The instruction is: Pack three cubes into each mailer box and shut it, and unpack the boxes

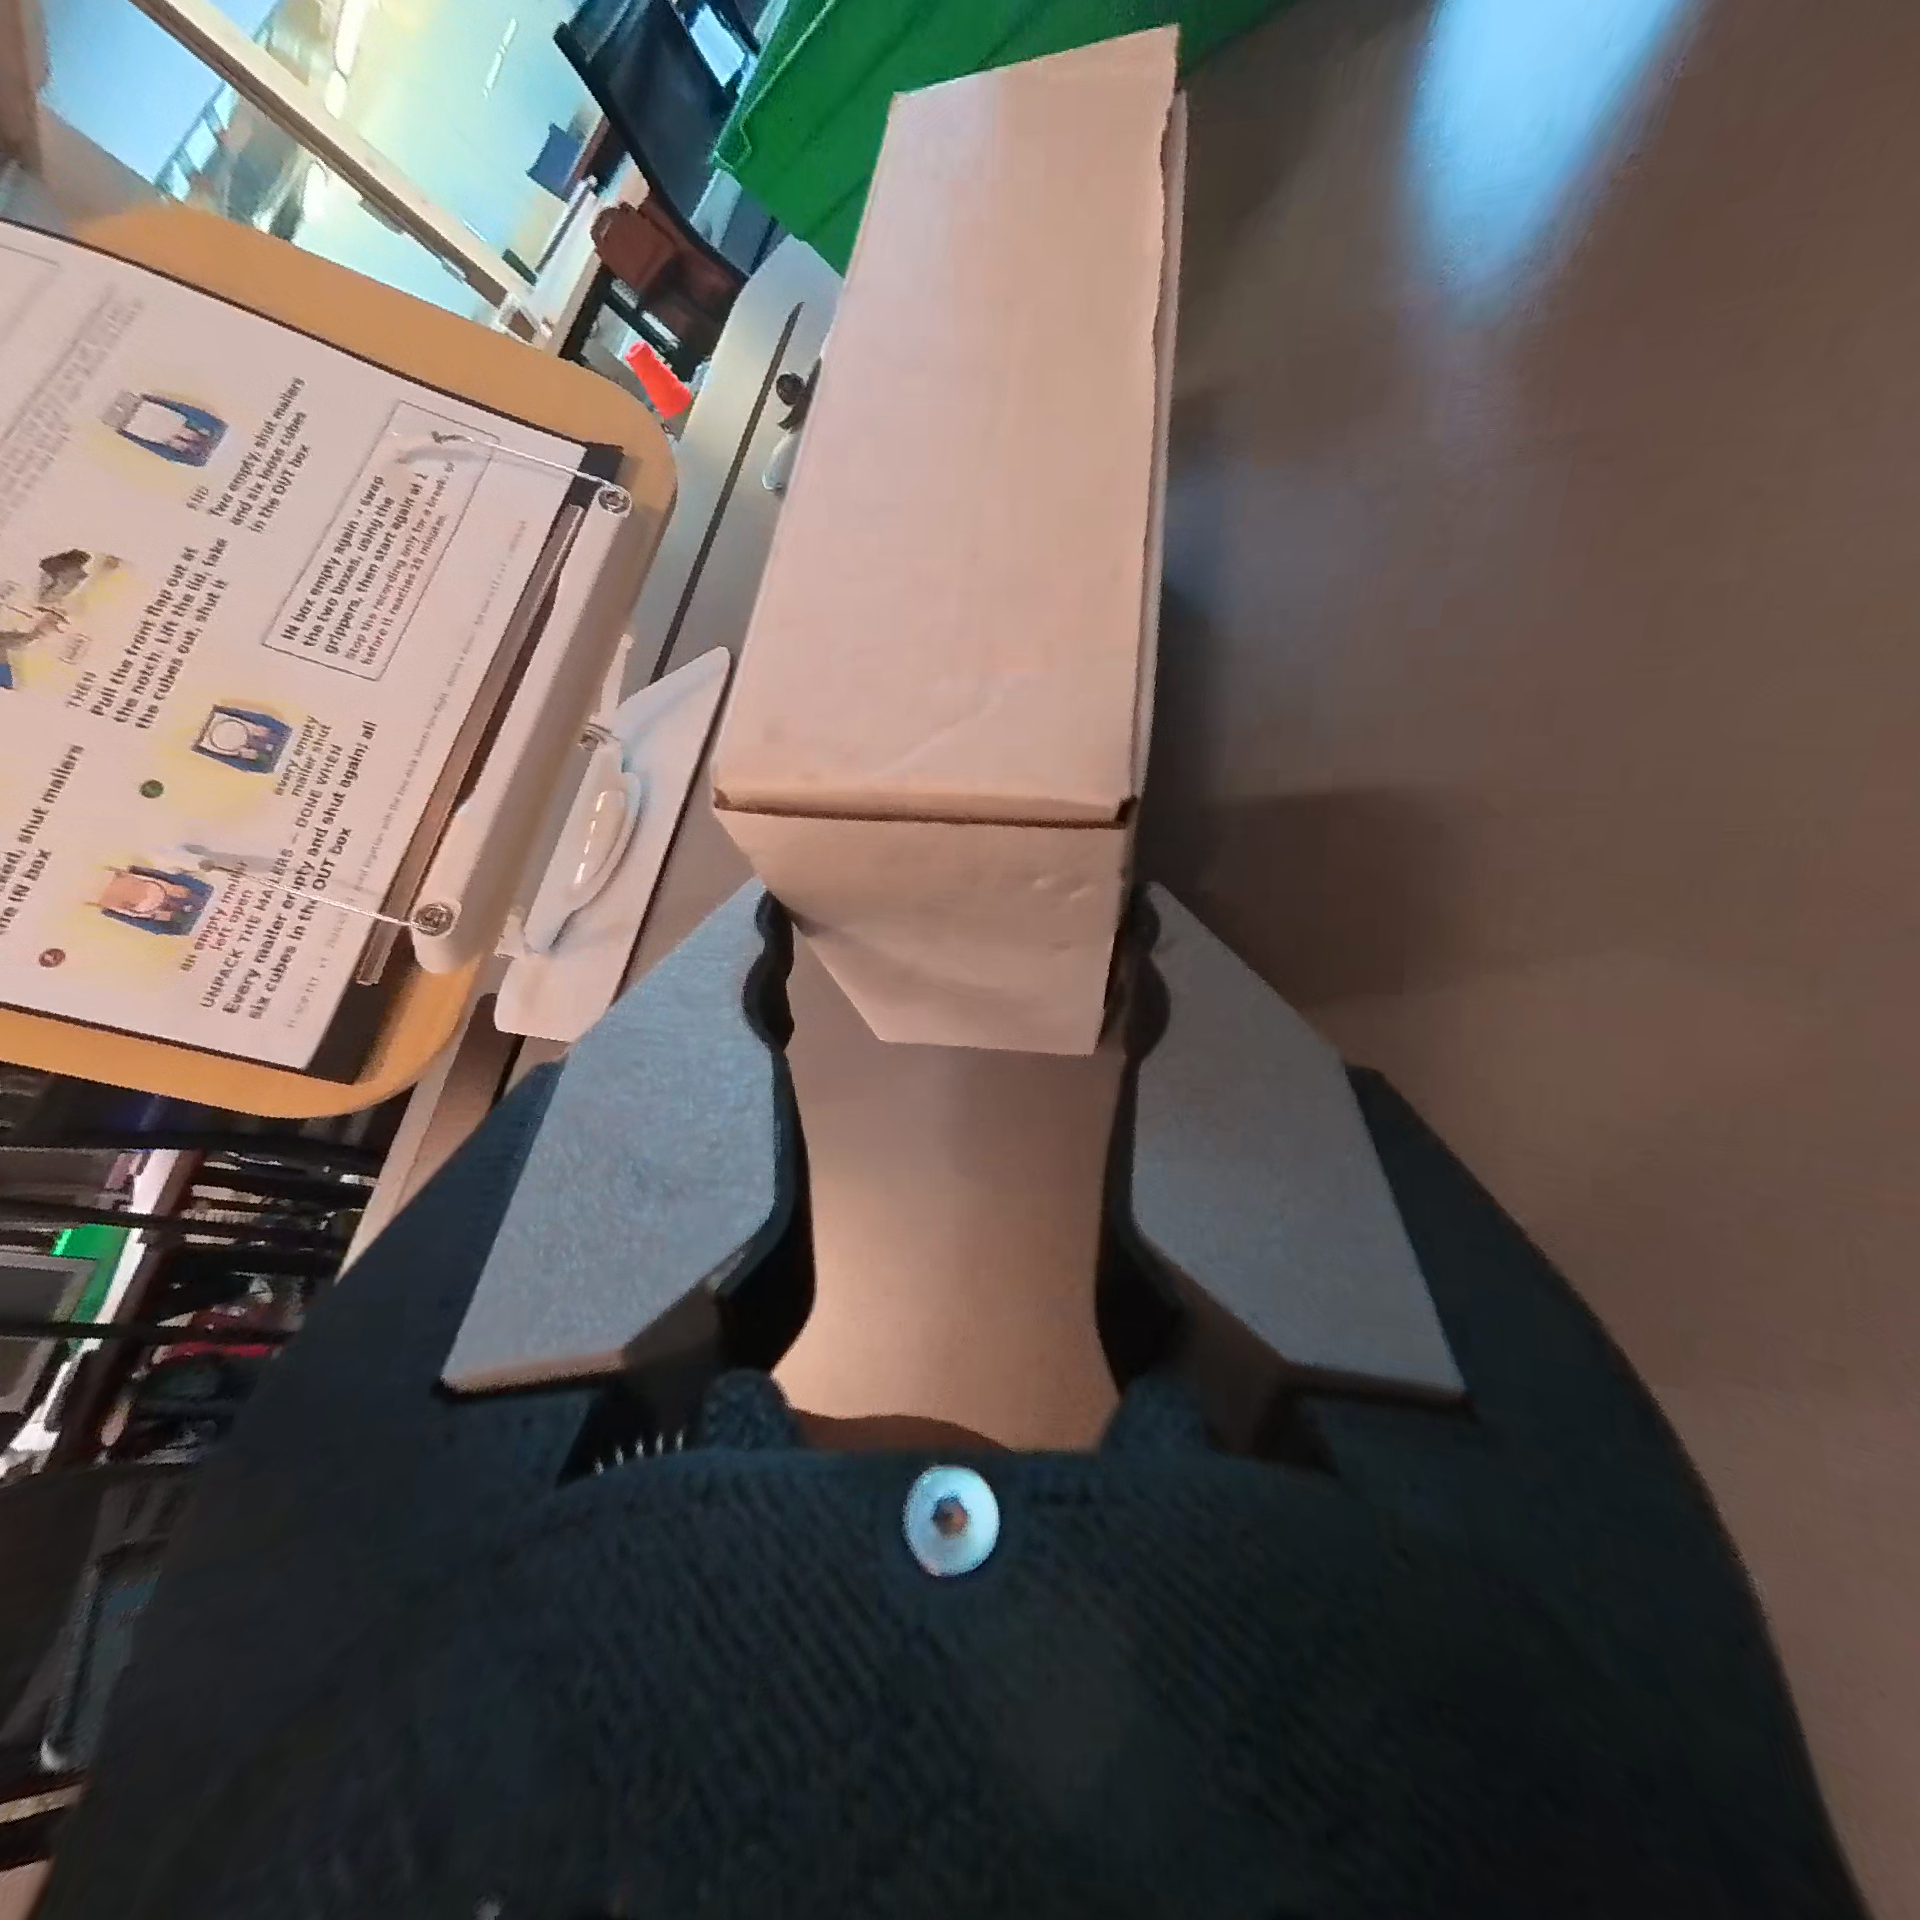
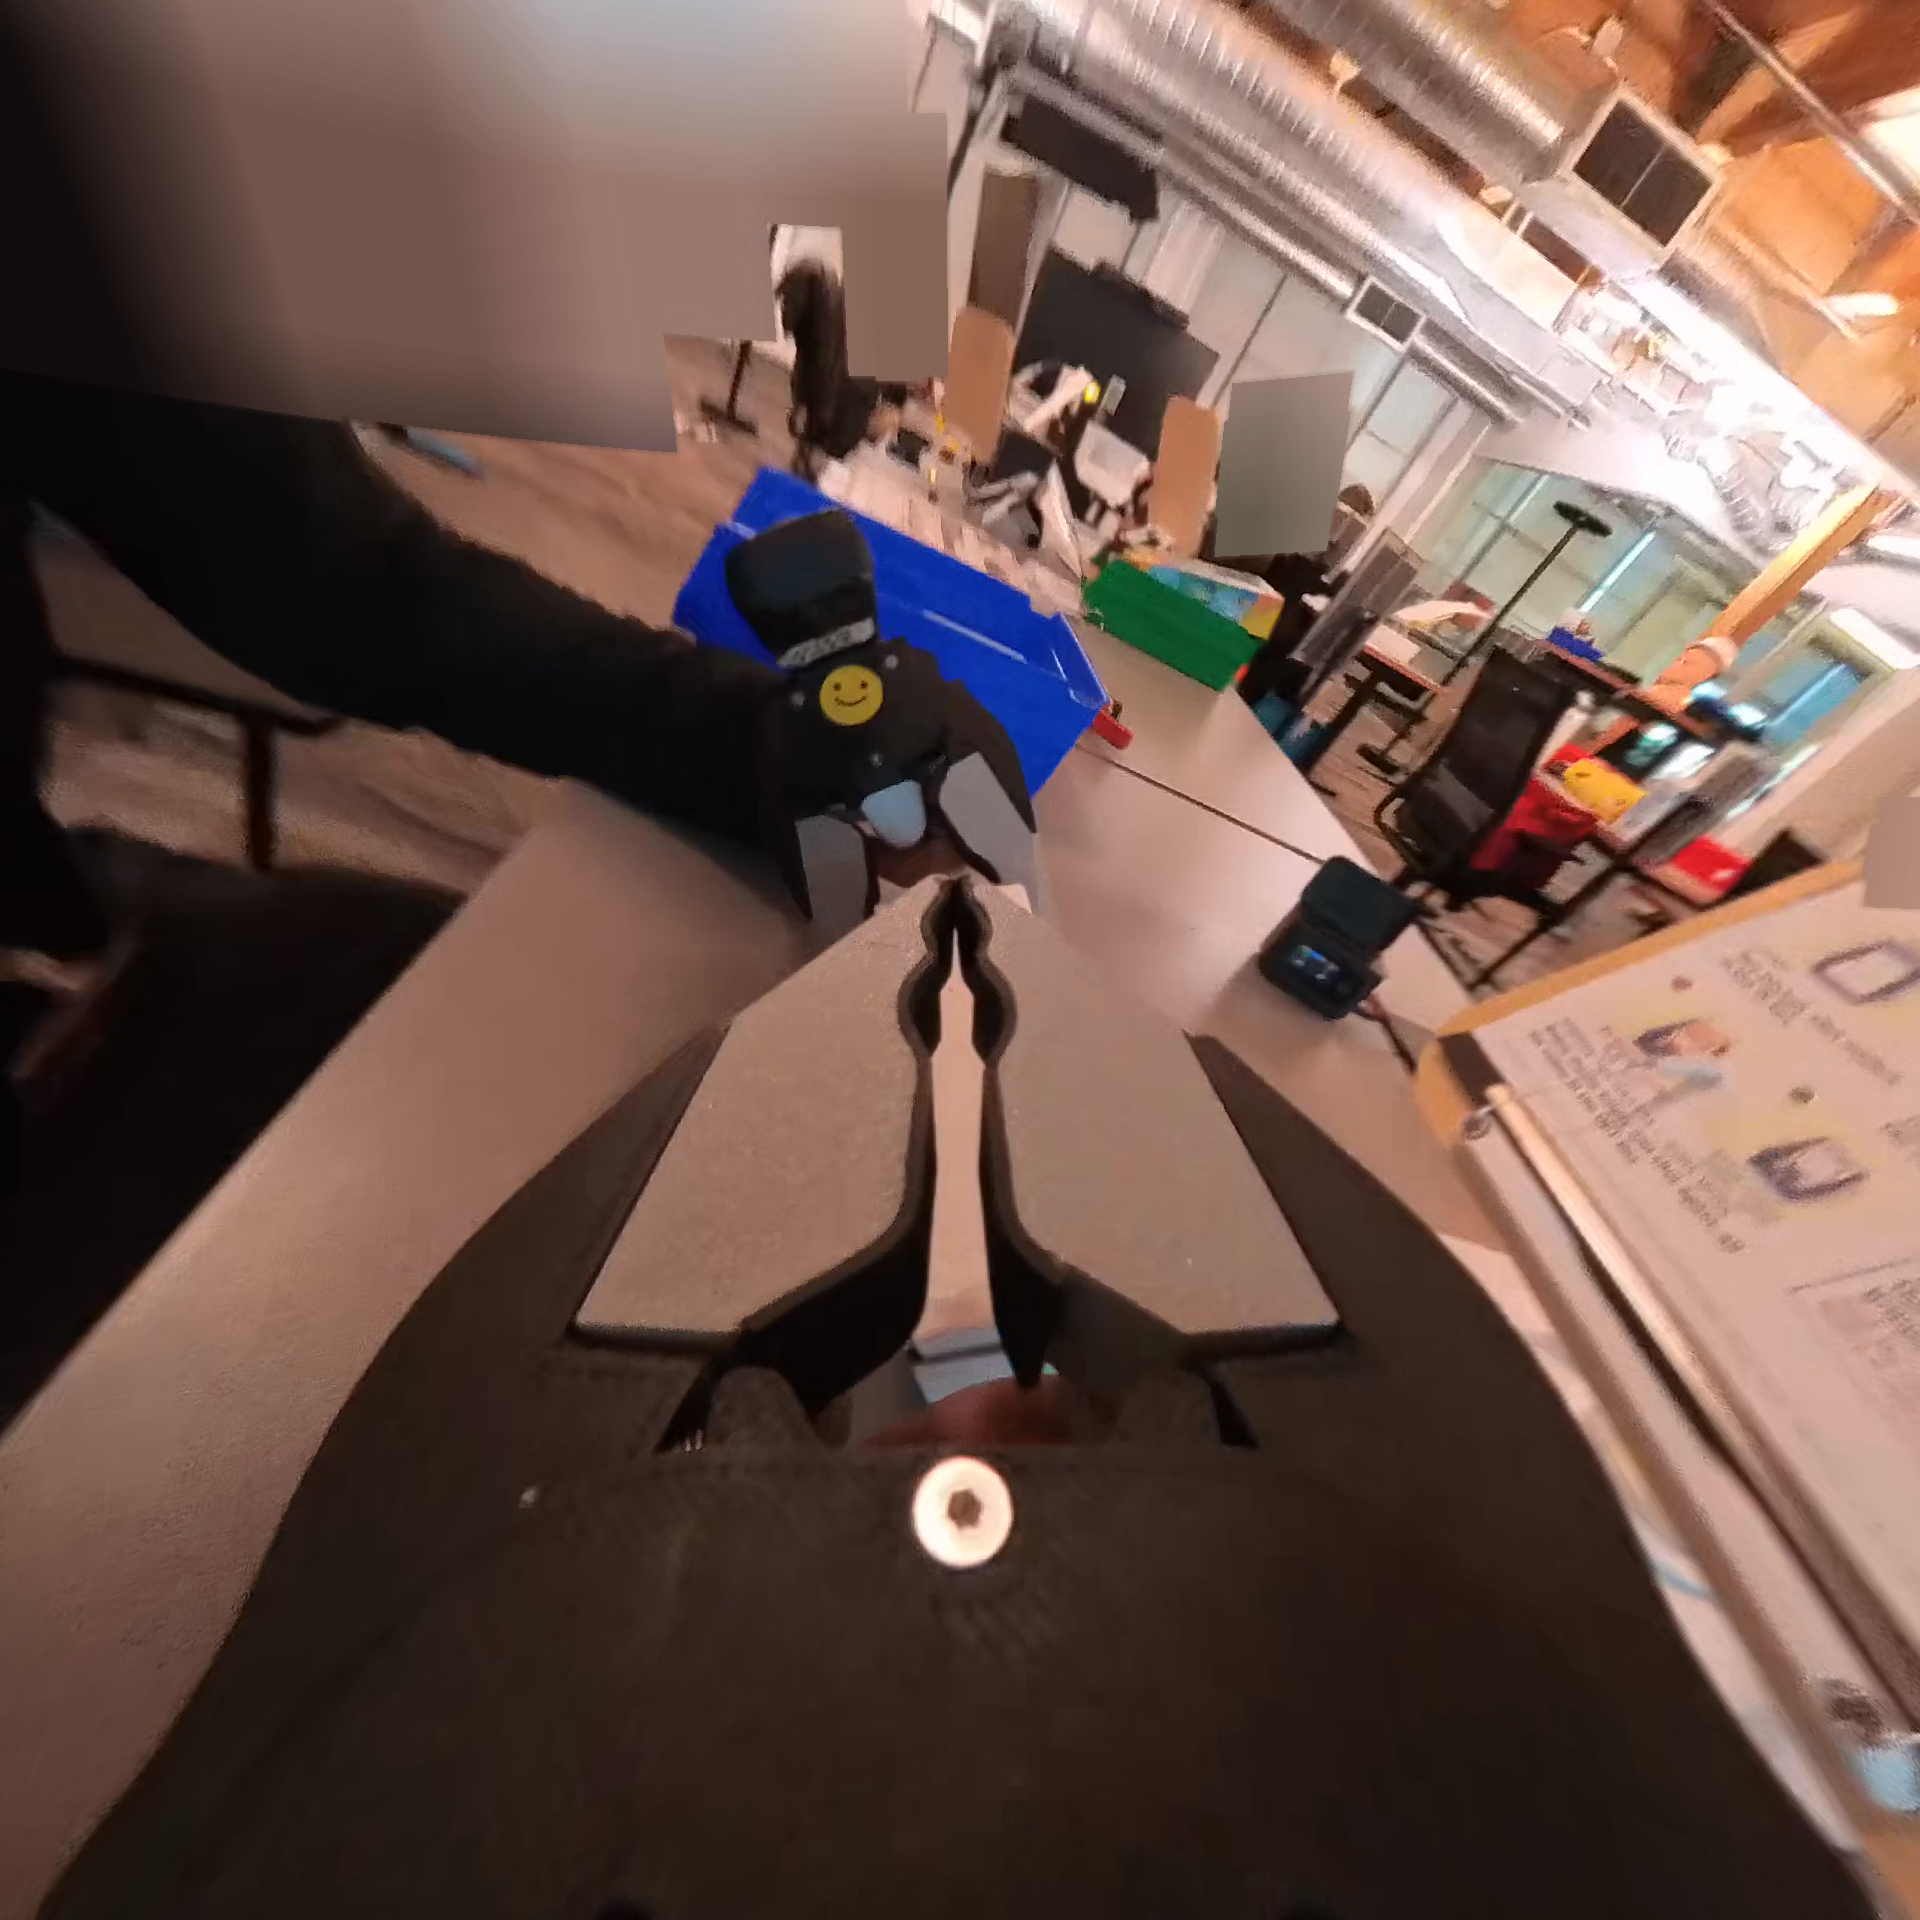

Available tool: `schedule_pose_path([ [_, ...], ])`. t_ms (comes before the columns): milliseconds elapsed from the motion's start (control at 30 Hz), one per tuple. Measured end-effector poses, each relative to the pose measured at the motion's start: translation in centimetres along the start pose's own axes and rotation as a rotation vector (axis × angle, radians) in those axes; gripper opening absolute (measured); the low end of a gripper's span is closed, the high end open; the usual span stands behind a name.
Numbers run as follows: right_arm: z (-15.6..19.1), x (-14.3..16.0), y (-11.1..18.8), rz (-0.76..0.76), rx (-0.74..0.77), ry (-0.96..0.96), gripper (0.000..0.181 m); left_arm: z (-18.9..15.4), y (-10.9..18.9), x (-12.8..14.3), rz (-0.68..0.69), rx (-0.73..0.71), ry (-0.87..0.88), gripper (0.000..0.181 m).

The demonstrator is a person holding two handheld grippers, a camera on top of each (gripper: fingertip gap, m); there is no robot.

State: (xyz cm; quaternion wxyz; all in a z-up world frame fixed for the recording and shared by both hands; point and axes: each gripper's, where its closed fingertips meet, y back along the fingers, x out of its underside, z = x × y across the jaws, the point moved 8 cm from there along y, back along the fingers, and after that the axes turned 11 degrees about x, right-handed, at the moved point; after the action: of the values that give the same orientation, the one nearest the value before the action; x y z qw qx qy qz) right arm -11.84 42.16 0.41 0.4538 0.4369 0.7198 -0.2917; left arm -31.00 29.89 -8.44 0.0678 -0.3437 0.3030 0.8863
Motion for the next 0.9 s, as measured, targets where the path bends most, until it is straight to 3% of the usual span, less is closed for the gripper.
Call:
schedule_pose_path([
  [100, 1.7, 0.3, -2.0, 0.091, 0.009, 0.151, 0.000, 0.1, 0.0, 0.0, -0.004, 0.009, 0.024, 0.064],
  [200, 1.9, 3.7, -3.2, 0.344, 0.035, 0.282, 0.000, 0.1, 0.0, 0.0, -0.011, 0.015, 0.036, 0.064],
  [267, 2.2, 3.8, -3.2, 0.326, 0.022, 0.302, 0.000, 0.2, 0.0, 0.0, -0.012, 0.017, 0.046, 0.063],
  [367, 1.9, 2.6, -2.7, 0.228, -0.014, 0.183, 0.000, 0.1, 0.0, 0.0, -0.014, 0.016, 0.036, 0.063],
  [467, 1.3, 4.9, -2.5, 0.385, 0.019, 0.234, 0.000, 0.2, 0.0, 0.2, -0.005, 0.003, 0.035, 0.063],
  [633, 0.2, 2.9, -1.8, 0.176, 0.074, 0.100, 0.000, 0.2, 0.1, 0.2, -0.005, 0.004, 0.029, 0.063],
  [700, -0.5, 2.5, -1.6, 0.141, 0.149, 0.068, 0.030, 0.2, 0.1, 0.2, -0.005, 0.003, 0.027, 0.063],
  [767, -1.3, 2.9, -2.1, 0.188, 0.272, 0.089, 0.088, 0.2, 0.1, 0.2, -0.007, 0.002, 0.028, 0.063],
  [800, -1.4, 3.3, -2.5, 0.238, 0.305, 0.110, 0.103, 0.2, 0.0, 0.2, -0.009, 0.002, 0.028, 0.063],
  [833, -1.2, 3.8, -2.9, 0.296, 0.311, 0.140, 0.116, 0.2, 0.0, 0.2, -0.011, 0.001, 0.028, 0.063],
  [900, -0.5, 4.8, -3.8, 0.384, 0.298, 0.217, 0.122, 0.2, 0.0, 0.2, -0.016, 0.001, 0.030, 0.063],
])
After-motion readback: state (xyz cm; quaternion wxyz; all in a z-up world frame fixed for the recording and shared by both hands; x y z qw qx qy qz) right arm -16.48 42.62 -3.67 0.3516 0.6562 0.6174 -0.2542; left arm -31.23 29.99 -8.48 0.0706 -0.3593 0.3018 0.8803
